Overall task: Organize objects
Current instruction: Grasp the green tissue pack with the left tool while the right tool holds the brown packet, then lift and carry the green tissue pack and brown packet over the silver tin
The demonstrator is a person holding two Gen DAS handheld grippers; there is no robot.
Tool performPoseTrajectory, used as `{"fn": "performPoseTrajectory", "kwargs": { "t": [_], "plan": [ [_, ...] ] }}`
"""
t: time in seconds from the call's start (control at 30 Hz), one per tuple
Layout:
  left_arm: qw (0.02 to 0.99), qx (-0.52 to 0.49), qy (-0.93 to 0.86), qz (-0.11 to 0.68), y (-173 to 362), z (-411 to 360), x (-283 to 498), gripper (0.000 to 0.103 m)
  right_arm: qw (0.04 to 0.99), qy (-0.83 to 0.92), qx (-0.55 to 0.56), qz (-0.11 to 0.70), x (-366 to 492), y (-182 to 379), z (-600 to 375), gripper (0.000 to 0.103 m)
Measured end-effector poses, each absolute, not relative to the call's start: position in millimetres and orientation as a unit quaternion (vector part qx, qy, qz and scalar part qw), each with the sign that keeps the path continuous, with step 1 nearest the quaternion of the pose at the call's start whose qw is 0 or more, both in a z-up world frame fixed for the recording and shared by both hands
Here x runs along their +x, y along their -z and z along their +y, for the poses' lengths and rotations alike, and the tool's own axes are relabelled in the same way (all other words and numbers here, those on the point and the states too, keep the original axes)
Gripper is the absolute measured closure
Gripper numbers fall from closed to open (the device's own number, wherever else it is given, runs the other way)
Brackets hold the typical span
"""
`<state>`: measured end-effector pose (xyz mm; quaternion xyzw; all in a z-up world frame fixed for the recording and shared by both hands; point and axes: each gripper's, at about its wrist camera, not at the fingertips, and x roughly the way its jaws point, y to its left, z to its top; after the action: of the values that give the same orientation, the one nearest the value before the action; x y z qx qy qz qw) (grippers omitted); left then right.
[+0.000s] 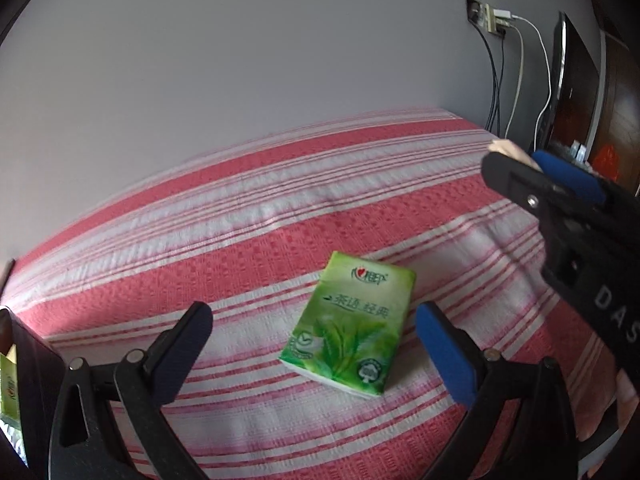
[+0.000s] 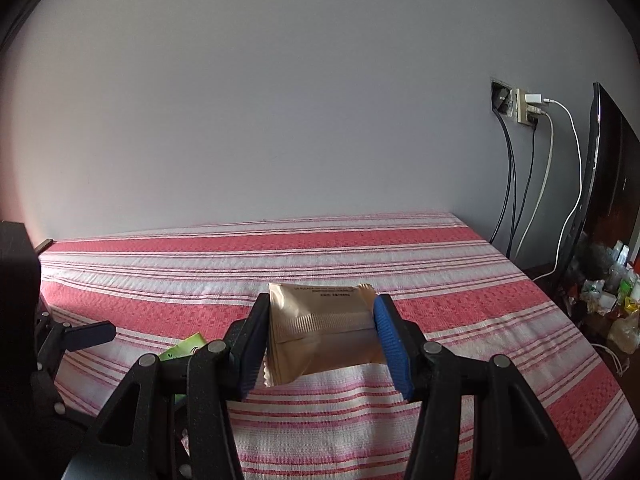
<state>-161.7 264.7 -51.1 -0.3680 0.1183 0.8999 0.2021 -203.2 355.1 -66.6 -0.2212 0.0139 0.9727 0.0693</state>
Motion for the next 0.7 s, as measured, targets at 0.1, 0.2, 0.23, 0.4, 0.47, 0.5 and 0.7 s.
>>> {"fn": "performPoseTrajectory", "kwargs": {
  "t": [0.1,0.2,0.23,0.4,0.47,0.5,0.7],
  "plan": [
    [0.215,-0.385,-0.890,0.114,55.2,266.7,-167.2,0.002,0.071,-0.973,-0.220,0.010,-203.4,66.9,354.3,0.048],
    [0.222,-0.388,-0.886,0.120,57.3,270.5,-165.0,0.008,0.074,-0.973,-0.220,0.006,-202.4,66.8,351.3,0.048],
    [0.224,-0.385,-0.886,0.126,57.7,272.0,-162.7,0.010,0.074,-0.973,-0.220,0.005,-202.2,67.1,350.4,0.048],
    [0.233,-0.393,-0.879,0.137,62.4,277.4,-160.7,0.049,0.073,-0.974,-0.215,0.001,-200.5,66.9,349.5,0.048],
    [0.229,-0.398,-0.880,0.118,62.3,271.1,-164.0,0.050,0.073,-0.974,-0.213,0.000,-199.0,66.3,348.8,0.048],
    [0.228,-0.397,-0.882,0.113,61.3,267.9,-164.3,0.050,0.072,-0.975,-0.211,-0.003,-198.4,66.2,347.6,0.048],
    [0.196,-0.371,-0.903,0.088,51.5,249.5,-160.8,0.050,0.070,-0.978,-0.197,-0.010,-194.7,64.7,342.3,0.048]
  ]
}}
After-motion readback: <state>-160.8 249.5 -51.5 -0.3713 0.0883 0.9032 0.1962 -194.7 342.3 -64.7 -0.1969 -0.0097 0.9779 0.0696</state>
